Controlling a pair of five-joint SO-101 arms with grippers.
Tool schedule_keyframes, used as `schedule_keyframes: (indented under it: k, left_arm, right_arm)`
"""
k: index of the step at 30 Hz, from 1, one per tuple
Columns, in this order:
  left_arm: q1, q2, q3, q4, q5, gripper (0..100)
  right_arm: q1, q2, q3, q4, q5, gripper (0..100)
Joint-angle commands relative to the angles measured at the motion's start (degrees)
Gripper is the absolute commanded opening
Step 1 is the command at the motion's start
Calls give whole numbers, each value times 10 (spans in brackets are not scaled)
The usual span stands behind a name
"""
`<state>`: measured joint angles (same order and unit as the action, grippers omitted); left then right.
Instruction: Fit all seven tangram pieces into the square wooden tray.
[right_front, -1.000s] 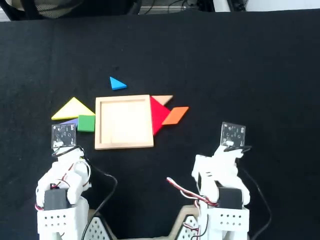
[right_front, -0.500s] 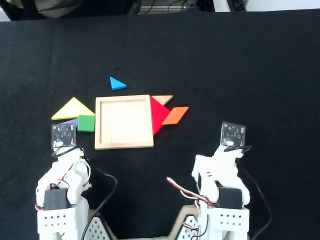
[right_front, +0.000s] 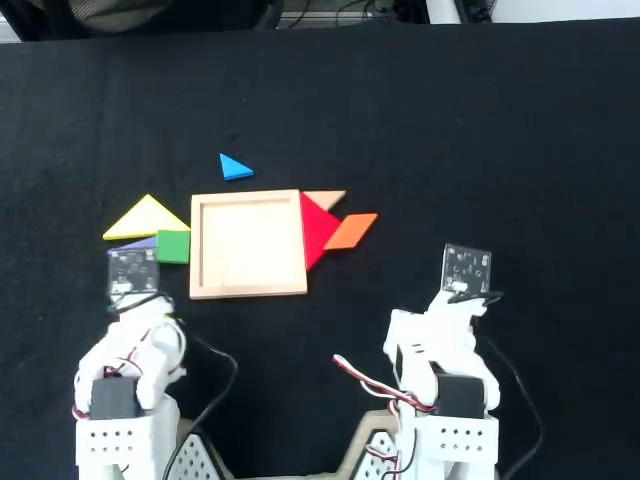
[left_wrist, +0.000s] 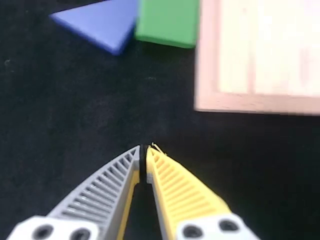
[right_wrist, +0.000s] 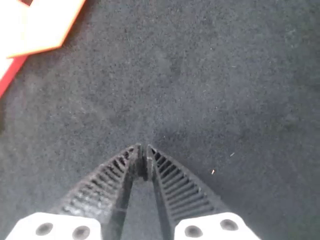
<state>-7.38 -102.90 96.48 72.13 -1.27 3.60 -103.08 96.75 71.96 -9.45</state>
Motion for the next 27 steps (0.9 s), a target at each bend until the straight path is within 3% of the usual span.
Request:
schedule_keyframes:
  k: [1, 5, 12, 15, 18, 23, 27]
  left_arm:
    - [73, -6, 8, 4, -6, 31]
    - [127, -6, 8, 4, -6, 31]
    - [156, -6, 8, 4, -8, 30]
    - [124, -8, 4, -5, -9, 30]
    - [75, -12, -2, -86, -4, 30]
    - [-7, -15, -7, -152, -6, 30]
    - [-50, -15, -52, -123, -9, 32]
  right_arm:
    - [-1, -7, 0, 3, -5, 11]
    - [-1, -7, 0, 3, -4, 11]
    - [-1, -7, 0, 0, -4, 11]
    - [-1, -7, 0, 0, -4, 11]
    - [-1, -8, -3, -11, -4, 11]
    - [4, -8, -38, -160, -4, 11]
    - [4, -8, -73, -273, 5, 12]
